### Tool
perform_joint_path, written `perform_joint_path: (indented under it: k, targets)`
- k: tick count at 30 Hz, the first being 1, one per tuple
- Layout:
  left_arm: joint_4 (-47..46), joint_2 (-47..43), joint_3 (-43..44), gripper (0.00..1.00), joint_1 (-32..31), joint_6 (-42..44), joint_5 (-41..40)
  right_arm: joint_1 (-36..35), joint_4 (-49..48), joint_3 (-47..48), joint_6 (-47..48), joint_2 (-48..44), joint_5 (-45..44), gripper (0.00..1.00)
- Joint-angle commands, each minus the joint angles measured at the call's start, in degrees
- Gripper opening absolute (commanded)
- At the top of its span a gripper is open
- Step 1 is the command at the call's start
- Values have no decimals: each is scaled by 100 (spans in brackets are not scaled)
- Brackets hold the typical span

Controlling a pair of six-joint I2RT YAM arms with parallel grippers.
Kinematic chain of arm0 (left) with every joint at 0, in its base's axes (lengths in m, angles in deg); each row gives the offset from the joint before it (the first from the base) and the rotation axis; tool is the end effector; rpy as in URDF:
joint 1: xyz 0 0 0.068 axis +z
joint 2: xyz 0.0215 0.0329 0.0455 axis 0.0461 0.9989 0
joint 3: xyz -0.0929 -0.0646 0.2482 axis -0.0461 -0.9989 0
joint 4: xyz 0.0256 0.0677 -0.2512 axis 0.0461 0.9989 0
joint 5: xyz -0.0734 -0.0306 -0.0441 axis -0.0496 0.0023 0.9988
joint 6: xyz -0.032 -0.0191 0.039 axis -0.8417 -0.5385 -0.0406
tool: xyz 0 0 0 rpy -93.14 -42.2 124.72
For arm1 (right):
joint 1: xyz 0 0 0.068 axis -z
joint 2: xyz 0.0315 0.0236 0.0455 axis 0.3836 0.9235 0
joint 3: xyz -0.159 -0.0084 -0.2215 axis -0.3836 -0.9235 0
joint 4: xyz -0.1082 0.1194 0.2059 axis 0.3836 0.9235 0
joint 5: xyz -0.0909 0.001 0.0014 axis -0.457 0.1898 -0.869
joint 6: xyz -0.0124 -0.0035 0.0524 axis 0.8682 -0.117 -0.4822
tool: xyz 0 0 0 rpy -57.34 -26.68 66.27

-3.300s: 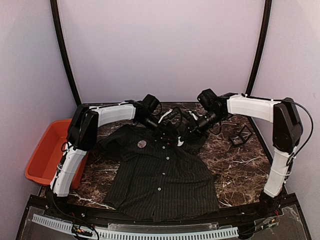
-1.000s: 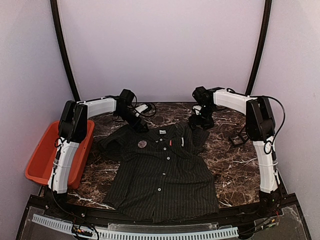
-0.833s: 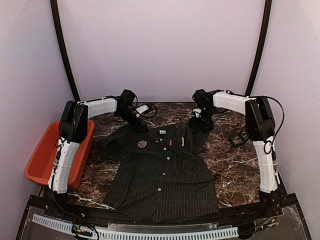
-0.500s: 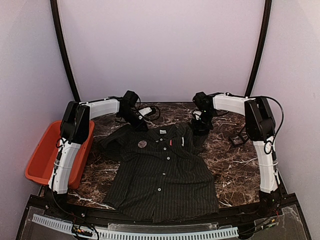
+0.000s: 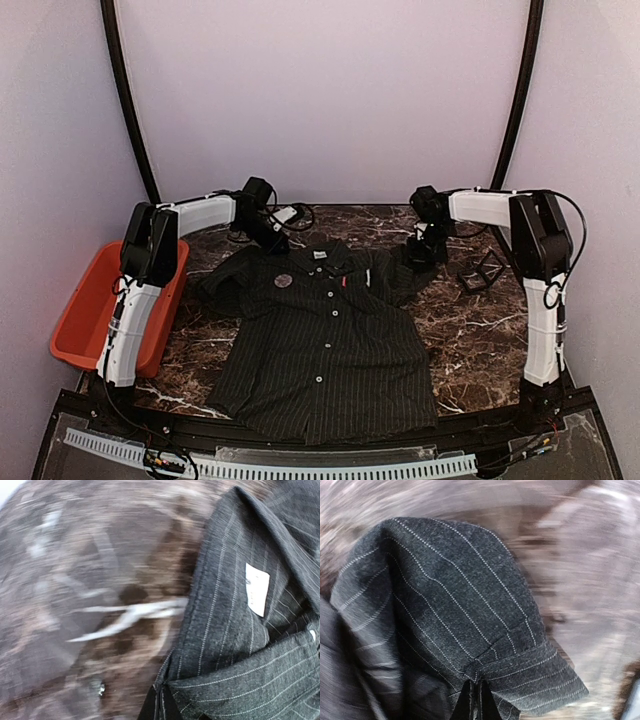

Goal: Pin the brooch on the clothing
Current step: Smooth out the clothing with brooches at the center of the board.

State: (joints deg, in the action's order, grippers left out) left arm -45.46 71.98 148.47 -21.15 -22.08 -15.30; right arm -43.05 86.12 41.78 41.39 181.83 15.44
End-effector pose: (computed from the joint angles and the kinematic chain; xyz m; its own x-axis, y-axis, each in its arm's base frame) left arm 0.4883 -0.2287 0.1505 -0.4593 0.6210 -0.6351 0.8149 0.5791 -0.0231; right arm 0.4129 0.1559 0.1598 -0.9750 0.0877 -0.2042 0.0593 0.9882 0.1411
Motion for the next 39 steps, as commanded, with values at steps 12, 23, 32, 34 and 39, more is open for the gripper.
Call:
perform_joint_path:
  k: [12, 23, 32, 34, 39]
  targets:
    - [-1133, 152, 472, 1, 314, -828, -1720, 520, 123, -207, -737, -342, -1470, 0]
    - [-872, 287, 680, 37, 314, -917, -1559, 281, 19, 361, -143, -680, -1241, 25]
    - [-874, -109, 677, 83, 322, -1216, -1567, -283, 331, 1898, 711, -360, -1234, 64]
    - [-873, -114, 685, 86, 322, -1186, -1544, -331, 340, 2272, 945, -41, -979, 65]
    - [-842, -94, 537, 89, 333, -1072, -1686, -283, 244, 3130, 1477, 876, -373, 65]
